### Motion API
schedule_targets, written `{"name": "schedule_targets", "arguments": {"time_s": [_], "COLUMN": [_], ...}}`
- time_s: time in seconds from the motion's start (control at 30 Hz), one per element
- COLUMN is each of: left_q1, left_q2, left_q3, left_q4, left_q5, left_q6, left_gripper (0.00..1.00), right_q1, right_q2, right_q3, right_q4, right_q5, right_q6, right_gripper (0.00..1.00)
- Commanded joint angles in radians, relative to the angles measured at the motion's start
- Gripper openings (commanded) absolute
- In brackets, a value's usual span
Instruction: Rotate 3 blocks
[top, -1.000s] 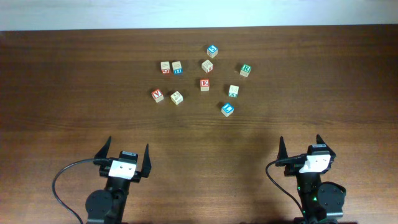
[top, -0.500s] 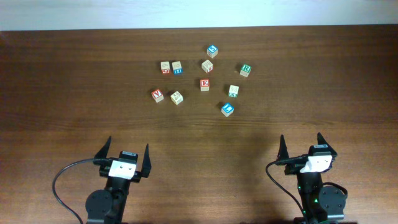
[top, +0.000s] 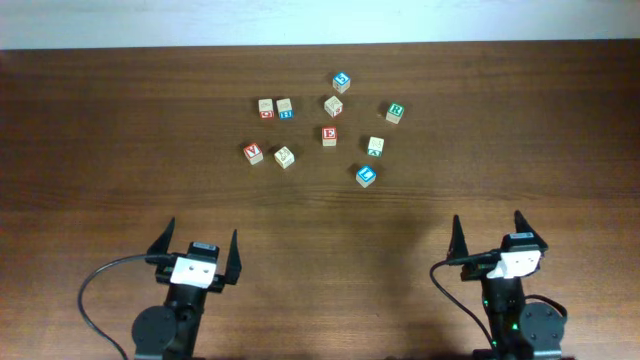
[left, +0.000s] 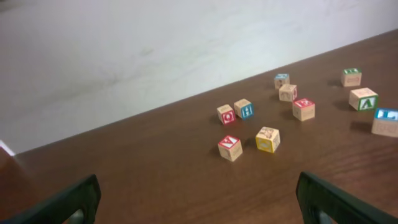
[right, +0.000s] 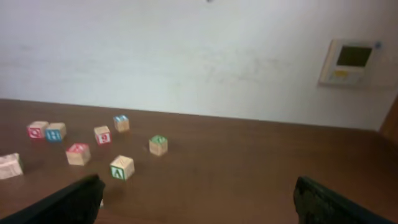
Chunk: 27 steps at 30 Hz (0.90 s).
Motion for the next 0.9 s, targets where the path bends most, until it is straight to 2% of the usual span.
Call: {"name": "schedule_targets", "arguments": {"time_s": [0.0,0.43,0.63,0.87], "left_q1": [-0.004,-0.004,-0.004,-0.004], "left_q2": [0.067,0.547,0.829,1.217], "left_q3": [0.134,0.610,0.894,1.266], "left_q4": [-0.054,-0.270,-0.476,-0.829], "left_q5": [-0.006,0.046,0.047,0.146], "left_q6": [0.005,0.005,0.005,0.005], "left_gripper": [0.99,0.99,0.99,0.99], "right_q1": [-0.006,-0.006,-0.006,-0.005], "right_q2": [0.041,0.497,0.753,1.067], "right_q3": [0.101,0.637,0.851,1.146], "right_q4": [-0.048,-0.430,-0.589,-0.869], "right_q5": [-0.053,-0.132,-0.172,-0.195], "right_q6": [-0.006,-0.006,-0.006,-0.006], "right_gripper": [0.98,0.98,0.98,0.98]}}
